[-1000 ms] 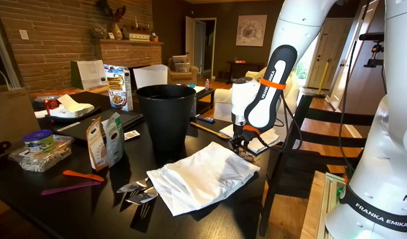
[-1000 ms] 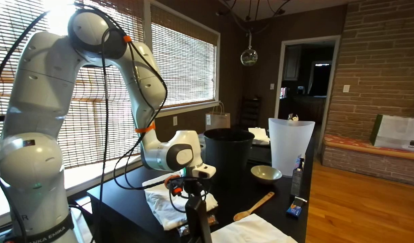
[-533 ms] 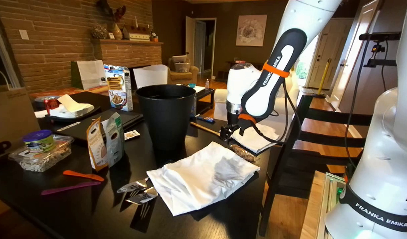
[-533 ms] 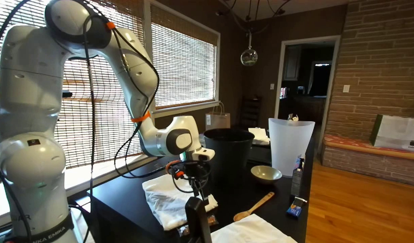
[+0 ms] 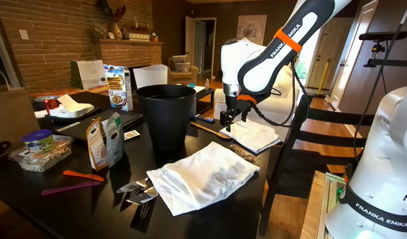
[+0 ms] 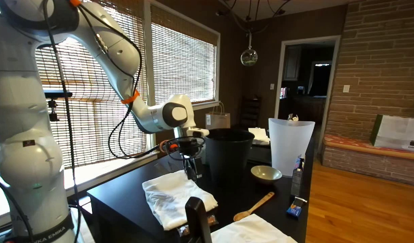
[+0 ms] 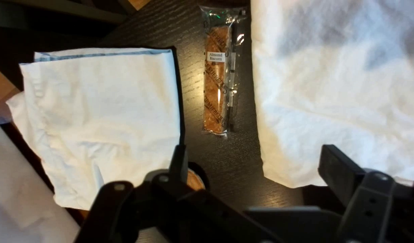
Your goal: Unfold the white cloth on the left, remove the brown object in a plastic wrapping from the white cloth and put it on the table
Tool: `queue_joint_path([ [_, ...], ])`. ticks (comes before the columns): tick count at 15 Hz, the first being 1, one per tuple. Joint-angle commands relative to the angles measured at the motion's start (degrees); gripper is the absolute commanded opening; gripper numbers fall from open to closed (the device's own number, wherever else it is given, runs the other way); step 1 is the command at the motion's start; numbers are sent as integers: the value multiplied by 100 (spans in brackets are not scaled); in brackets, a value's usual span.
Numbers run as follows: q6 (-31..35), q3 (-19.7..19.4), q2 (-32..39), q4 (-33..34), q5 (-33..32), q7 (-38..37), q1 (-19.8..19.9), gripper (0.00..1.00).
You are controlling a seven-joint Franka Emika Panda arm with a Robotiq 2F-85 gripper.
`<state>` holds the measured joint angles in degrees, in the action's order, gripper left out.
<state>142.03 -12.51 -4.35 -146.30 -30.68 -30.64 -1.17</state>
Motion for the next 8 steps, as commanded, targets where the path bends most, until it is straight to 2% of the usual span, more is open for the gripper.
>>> queue_joint_path([
  [1,-687,564,-412,31,-287,-442,386,100],
  [5,-1125,901,-566,85,-184,-647,562,100],
  [8,-963,940,-418,105,-28,-451,603,100],
])
